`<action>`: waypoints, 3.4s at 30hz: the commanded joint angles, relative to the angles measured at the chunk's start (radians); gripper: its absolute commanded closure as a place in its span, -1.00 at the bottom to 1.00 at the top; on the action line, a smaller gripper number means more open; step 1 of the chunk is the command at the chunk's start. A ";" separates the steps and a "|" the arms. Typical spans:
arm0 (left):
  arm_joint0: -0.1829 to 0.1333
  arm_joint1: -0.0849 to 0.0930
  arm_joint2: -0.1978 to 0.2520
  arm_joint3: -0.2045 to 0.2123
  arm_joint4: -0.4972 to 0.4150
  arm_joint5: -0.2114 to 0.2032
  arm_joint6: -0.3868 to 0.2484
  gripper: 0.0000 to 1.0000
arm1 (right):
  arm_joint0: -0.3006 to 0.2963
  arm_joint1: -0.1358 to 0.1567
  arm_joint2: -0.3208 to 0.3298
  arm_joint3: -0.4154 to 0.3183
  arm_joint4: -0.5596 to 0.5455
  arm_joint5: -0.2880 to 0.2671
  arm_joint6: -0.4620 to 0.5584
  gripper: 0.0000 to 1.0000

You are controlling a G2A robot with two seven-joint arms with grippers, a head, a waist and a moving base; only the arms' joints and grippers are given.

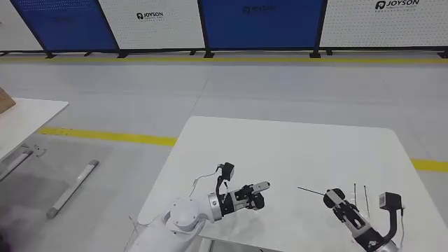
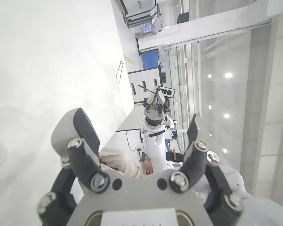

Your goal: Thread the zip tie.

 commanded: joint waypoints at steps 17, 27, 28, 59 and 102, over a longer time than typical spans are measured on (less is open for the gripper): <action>-0.058 -0.028 0.058 0.044 -0.165 0.069 0.167 -1.00 | 0.029 -0.018 -0.117 0.011 -0.030 0.000 -0.036 1.00; -0.055 -0.033 0.048 0.047 -0.213 0.053 0.236 -1.00 | 0.044 -0.026 -0.137 0.012 0.024 0.000 -0.092 1.00; -0.055 -0.034 0.048 0.049 -0.227 0.048 0.251 -1.00 | 0.050 -0.029 -0.147 0.014 0.031 0.000 -0.107 1.00; -0.078 -0.047 0.084 0.063 -0.191 0.091 0.388 -1.00 | 0.213 -0.086 -0.371 0.163 -0.040 0.020 -0.327 1.00; -0.070 -0.031 0.077 0.034 -0.129 0.145 0.250 -1.00 | 0.226 -0.091 -0.388 0.175 -0.065 0.028 -0.335 1.00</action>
